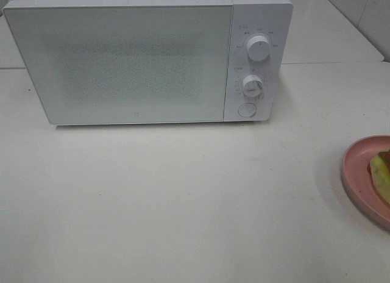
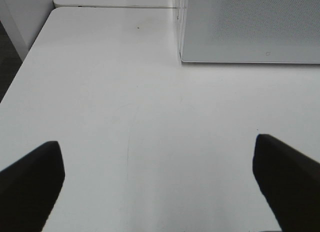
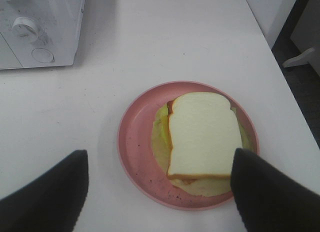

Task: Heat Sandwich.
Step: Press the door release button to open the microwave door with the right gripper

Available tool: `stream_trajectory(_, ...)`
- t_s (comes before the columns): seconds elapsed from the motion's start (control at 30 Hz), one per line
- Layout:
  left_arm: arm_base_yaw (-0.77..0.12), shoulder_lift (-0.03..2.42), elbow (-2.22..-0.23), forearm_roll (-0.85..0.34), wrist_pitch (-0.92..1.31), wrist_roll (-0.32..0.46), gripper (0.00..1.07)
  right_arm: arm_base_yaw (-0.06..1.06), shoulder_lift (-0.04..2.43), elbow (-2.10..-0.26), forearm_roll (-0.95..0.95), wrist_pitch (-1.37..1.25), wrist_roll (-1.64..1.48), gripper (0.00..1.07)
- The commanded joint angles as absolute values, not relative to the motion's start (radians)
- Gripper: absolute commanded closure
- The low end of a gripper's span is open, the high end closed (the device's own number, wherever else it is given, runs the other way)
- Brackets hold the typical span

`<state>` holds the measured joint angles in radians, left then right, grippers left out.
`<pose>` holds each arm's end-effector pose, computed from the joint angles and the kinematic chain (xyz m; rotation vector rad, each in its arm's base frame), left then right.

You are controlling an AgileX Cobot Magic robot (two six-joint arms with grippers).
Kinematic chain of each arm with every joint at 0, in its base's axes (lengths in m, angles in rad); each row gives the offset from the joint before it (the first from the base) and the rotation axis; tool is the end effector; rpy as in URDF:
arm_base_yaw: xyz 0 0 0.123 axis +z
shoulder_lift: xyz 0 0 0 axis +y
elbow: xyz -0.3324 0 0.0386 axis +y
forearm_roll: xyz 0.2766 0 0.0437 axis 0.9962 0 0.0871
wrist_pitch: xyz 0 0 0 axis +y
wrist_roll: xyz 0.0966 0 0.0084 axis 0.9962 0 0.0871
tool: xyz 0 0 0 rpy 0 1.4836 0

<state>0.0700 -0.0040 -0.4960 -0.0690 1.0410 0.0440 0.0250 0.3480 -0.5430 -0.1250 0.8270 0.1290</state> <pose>-0.0233 -0.0074 0.2888 -0.0239 2.0226 -0.0101 0.0465 -0.0077 0.3194 0.0750 2.1083 -0.0557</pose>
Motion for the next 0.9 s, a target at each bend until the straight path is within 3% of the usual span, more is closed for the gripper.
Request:
stream_trajectory(0.03,0.068,-0.03,-0.493,-0.079,1.036,0.044,0.1,0.022,0.404,-0.548,-0.122,0.747,0.124,0.32)
stream_trajectory(0.9,0.068,-0.03,-0.493,-0.079,1.036,0.044,0.1,0.022,0.803,-0.548,-0.118,0.364,0.124,0.32)
